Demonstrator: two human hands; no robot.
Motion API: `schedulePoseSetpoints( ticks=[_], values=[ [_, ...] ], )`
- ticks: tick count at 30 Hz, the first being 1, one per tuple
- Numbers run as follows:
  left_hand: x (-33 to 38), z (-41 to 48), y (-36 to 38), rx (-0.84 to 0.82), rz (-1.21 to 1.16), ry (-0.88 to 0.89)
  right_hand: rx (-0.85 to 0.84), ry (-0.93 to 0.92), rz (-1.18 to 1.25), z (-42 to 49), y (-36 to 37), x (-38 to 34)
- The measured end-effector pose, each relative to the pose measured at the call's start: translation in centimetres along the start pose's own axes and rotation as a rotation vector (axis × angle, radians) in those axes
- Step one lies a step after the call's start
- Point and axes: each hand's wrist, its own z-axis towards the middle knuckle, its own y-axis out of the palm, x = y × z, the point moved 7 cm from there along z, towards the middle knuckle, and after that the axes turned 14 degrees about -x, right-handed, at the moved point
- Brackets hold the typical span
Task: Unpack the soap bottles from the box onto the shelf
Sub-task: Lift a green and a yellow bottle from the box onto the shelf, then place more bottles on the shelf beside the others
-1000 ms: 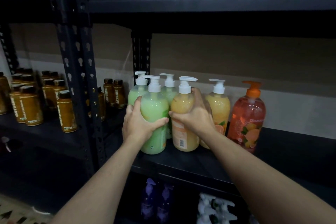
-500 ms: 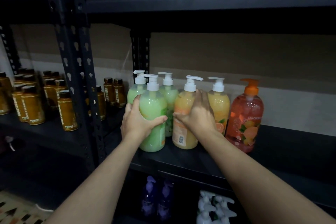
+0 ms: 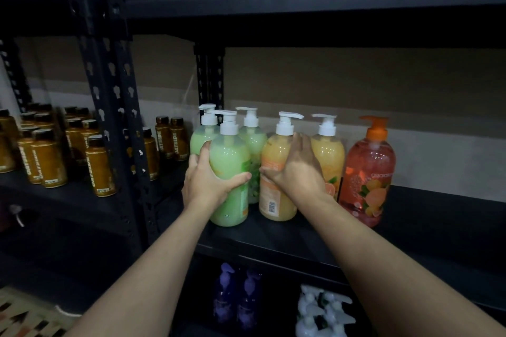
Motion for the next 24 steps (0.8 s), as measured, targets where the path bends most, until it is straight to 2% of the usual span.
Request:
schedulePoseSetpoints(
  ticks=[6, 11, 15, 20, 24],
  values=[
    [0.2, -0.1, 0.0, -0.020, 0.005, -0.006, -0.065, 0.011, -0.008, 0.0, 0.1, -0.1],
    [0.9, -0.5, 0.0, -0.083, 0.009, -0.032, -0.201, 0.049, 0.007, -0.2, -0.4, 0.1],
    [1.9, -2.5, -0.6, -0.081, 0.021, -0.072, -0.197, 0.010, -0.015, -1.8, -1.8, -0.1],
    [5.8, -7.4, -2.3, 0.181, 0.222, 0.116, -0.148, 0.006, -0.044, -5.0, -4.8, 0.4],
    [9.2, -11.7, -1.6, 0.164, 0.239, 0.293, -0.148, -0.028, -0.033, -9.2, -7.2, 0.6]
  ],
)
